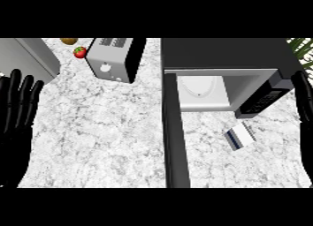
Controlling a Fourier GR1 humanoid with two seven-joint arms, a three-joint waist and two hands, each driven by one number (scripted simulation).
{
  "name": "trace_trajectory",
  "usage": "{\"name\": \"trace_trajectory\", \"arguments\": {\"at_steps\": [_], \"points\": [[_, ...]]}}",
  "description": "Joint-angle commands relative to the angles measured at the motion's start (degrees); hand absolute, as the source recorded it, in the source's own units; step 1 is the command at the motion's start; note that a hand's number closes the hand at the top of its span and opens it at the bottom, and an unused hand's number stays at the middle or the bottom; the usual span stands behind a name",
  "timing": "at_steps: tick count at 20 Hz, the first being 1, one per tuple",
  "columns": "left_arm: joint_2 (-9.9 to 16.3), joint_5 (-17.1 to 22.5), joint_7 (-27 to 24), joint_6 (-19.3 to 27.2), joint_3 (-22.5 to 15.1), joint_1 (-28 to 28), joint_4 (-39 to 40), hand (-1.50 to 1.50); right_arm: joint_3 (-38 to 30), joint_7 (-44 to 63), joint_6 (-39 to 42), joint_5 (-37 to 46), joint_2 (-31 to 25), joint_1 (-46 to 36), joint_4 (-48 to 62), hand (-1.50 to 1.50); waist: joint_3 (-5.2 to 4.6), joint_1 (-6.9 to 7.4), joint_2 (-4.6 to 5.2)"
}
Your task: Pick up the milk, place it into the microwave and close the microwave
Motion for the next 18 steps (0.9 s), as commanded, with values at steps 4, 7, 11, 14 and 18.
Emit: {"name": "trace_trajectory", "arguments": {"at_steps": [4,7,11,14,18], "points": [[-0.45,-0.48,-1.54,-0.82,0.38,0.88,0.09,-1.50,0.85,-2.02,-0.33,2.80,0.69,-0.74,5.29,-1.50,0.92,1.36,1.83],[-1.84,5.46,3.72,-0.66,2.40,1.50,3.72,-1.50,4.54,-0.91,4.81,-7.20,4.33,1.09,7.21,-1.50,0.98,1.94,2.04],[-3.51,4.80,3.65,-0.57,-0.05,7.95,-1.12,-1.50,7.40,-3.71,4.91,-7.56,4.71,6.90,5.32,-1.50,0.94,1.40,1.73],[-3.72,4.96,-0.34,-2.64,-0.51,13.09,-1.47,-1.50,8.94,-4.53,7.43,-8.01,4.68,12.20,2.80,-1.50,0.92,1.28,1.74],[-2.87,7.20,0.34,-5.00,0.11,18.77,-6.40,-1.50,13.06,-7.66,3.68,-4.95,4.77,18.27,-0.15,-1.50,0.92,1.28,1.71]]}}
